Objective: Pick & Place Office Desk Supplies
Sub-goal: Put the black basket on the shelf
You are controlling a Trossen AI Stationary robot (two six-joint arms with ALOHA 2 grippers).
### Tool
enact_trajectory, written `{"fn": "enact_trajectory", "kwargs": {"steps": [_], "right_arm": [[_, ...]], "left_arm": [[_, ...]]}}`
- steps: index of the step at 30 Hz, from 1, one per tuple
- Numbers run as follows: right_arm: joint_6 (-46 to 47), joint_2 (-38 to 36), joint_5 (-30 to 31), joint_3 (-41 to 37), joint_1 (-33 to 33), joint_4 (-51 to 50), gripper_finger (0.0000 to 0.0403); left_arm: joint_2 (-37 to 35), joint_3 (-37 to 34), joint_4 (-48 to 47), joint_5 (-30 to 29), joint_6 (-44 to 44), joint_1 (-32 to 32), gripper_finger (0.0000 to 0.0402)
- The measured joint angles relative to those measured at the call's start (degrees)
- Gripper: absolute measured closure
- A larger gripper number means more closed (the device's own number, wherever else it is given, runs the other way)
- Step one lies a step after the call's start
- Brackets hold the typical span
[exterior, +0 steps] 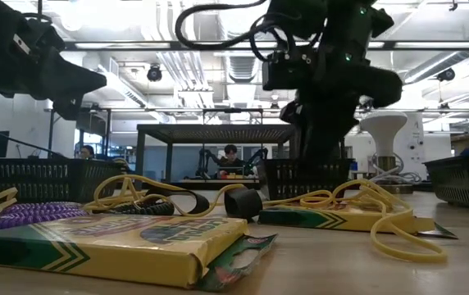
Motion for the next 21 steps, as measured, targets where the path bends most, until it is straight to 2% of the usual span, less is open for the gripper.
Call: {"fn": "enact_trajectory", "kwargs": {"steps": [2, 8, 13, 17, 21], "right_arm": [[-0.3, -0.8, 0.2, 0.8, 0.4, -0.6, 0.0384], [-2.7, -5.3, 0.0, 7.4, 1.6, -3.7, 0.0389], [-9.0, -10.5, 3.9, 15.0, 0.7, -3.9, 0.039], [-14.0, -12.8, 8.7, 19.0, -4.2, -4.6, 0.039], [-16.4, -12.4, 8.6, 19.9, -12.4, -6.0, 0.039]], "left_arm": [[0.0, 0.0, 0.6, -0.4, -0.7, 0.0, 0.0378], [0.1, 0.0, 1.9, -0.4, -1.8, 0.0, 0.0378], [0.1, 0.0, 2.1, -0.4, -1.6, 0.0, 0.0378], [0.1, 0.0, 2.3, -0.4, -1.2, 0.0, 0.0378], [0.1, 0.0, 2.3, -1.2, 0.1, 0.0, 0.0378]]}}
